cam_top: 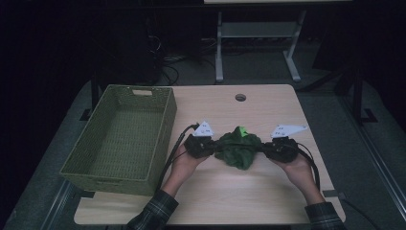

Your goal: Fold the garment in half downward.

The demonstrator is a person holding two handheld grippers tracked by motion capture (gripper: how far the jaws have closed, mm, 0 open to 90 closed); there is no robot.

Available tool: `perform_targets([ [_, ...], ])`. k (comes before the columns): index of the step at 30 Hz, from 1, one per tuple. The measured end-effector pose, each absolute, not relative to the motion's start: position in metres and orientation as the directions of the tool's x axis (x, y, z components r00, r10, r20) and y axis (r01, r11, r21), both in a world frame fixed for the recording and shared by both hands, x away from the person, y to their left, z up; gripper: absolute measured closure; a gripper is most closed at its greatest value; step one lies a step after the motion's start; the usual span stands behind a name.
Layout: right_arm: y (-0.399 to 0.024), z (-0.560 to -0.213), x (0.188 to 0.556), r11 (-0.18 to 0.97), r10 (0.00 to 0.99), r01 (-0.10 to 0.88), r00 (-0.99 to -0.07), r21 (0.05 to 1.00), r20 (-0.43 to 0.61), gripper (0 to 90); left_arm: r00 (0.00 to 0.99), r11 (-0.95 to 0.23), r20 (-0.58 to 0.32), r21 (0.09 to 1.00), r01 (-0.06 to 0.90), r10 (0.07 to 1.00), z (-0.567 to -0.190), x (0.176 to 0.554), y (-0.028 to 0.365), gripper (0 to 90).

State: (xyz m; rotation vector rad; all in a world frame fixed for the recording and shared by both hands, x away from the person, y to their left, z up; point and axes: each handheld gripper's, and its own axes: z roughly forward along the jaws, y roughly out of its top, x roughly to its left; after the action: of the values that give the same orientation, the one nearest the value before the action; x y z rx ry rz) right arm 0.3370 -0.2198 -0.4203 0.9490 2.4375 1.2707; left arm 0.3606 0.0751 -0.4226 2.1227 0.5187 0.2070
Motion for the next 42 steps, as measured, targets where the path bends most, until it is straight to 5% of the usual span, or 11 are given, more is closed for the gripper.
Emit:
perform_targets([
  [17,-0.213,-0.461,0.331,0.489,0.630,0.488,-0.771,0.723,0.094,86.0,0.912,-0.594,-0.056,0.742,0.309,0.405,-0.467,0.351,0.067,86.7],
  [20,-0.211,-0.464,0.328,0.492,0.633,0.500,-0.768,0.713,0.102,80.4,0.918,-0.605,-0.052,0.737,0.301,0.393,-0.466,0.349,0.067,85.7],
  [26,-0.217,-0.456,0.317,0.461,0.634,0.505,-0.763,0.730,0.127,65.2,0.914,-0.579,-0.082,0.750,0.320,0.398,-0.458,0.342,0.072,73.1],
  [33,-0.223,-0.447,0.296,0.453,0.622,0.487,-0.773,0.747,0.128,60.9,0.914,-0.586,-0.070,0.747,0.314,0.400,-0.450,0.326,0.083,63.7],
  [35,-0.226,-0.444,0.290,0.451,0.616,0.474,-0.779,0.757,0.120,61.6,0.913,-0.572,-0.073,0.759,0.312,0.401,-0.444,0.323,0.086,65.4],
  [42,-0.229,-0.425,0.293,0.399,0.641,0.444,-0.761,0.803,0.102,87.2,0.914,-0.525,-0.056,0.804,0.280,0.402,-0.417,0.330,0.078,86.6],
])
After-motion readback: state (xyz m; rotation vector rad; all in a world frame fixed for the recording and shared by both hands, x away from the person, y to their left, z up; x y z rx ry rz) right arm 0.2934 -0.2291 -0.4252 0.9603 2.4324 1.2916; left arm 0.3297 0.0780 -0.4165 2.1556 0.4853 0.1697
